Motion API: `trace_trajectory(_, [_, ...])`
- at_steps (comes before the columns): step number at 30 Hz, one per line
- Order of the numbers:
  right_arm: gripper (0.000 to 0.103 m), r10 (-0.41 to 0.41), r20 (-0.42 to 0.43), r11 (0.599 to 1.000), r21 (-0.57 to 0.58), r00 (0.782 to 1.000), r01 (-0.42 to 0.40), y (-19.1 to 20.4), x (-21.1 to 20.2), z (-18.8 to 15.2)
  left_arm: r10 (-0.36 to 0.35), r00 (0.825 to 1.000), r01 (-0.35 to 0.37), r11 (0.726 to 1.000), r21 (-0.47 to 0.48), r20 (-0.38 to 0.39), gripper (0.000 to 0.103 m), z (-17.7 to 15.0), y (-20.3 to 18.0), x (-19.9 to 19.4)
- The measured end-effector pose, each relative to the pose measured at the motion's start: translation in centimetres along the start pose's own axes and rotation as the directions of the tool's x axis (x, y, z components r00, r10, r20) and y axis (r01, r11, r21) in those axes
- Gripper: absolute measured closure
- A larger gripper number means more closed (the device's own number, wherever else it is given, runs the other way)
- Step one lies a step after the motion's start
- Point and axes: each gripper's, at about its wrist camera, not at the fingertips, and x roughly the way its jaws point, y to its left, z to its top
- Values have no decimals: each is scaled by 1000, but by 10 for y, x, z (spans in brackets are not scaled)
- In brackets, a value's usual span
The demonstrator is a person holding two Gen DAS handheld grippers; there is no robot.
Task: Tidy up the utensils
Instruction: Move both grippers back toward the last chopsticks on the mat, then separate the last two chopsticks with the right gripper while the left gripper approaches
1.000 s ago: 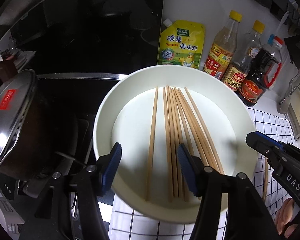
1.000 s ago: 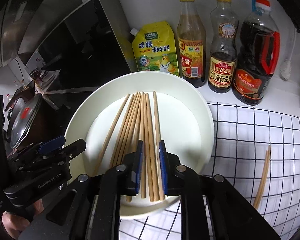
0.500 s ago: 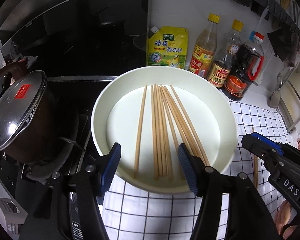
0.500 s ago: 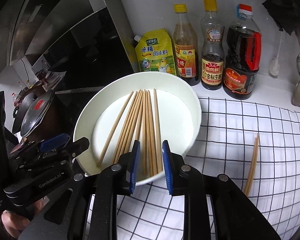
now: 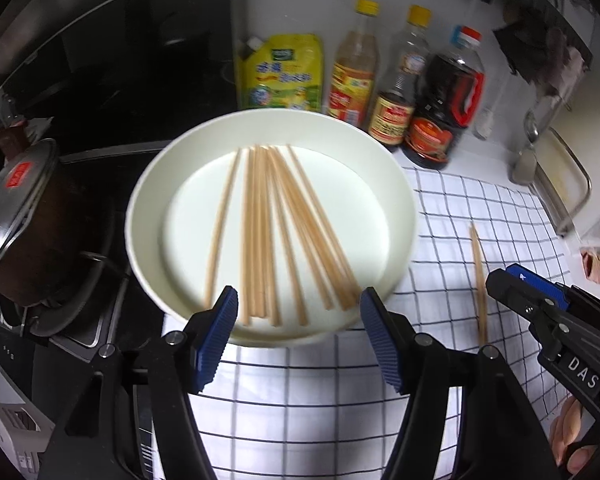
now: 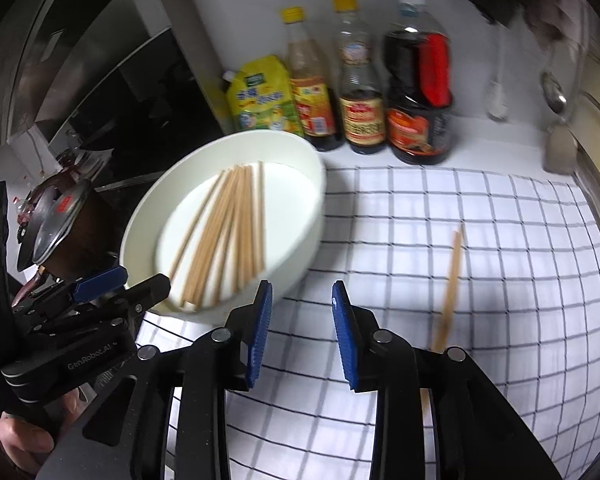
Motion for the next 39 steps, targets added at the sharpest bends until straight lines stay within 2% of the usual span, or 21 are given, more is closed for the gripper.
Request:
trace_trajectory(11, [71, -76, -37, 992, 95, 996, 79, -67, -10, -27, -47, 998, 49, 997, 60, -39, 38, -12, -52, 12])
trace_trajectory(21, [71, -112, -93, 981, 151, 989, 125, -110, -4, -56, -74, 996, 79, 990, 117, -45, 35, -28, -91, 20])
trace_trajectory(28, [71, -115, -126, 982, 136, 985, 132, -118, 16, -70, -72, 995, 79, 990, 116, -65, 35, -37, -102, 28])
trace_trajectory(39, [71, -127, -147, 986, 90, 981, 141, -114, 45, -72, -49, 994, 58, 994, 95, -98, 35, -52, -103, 39])
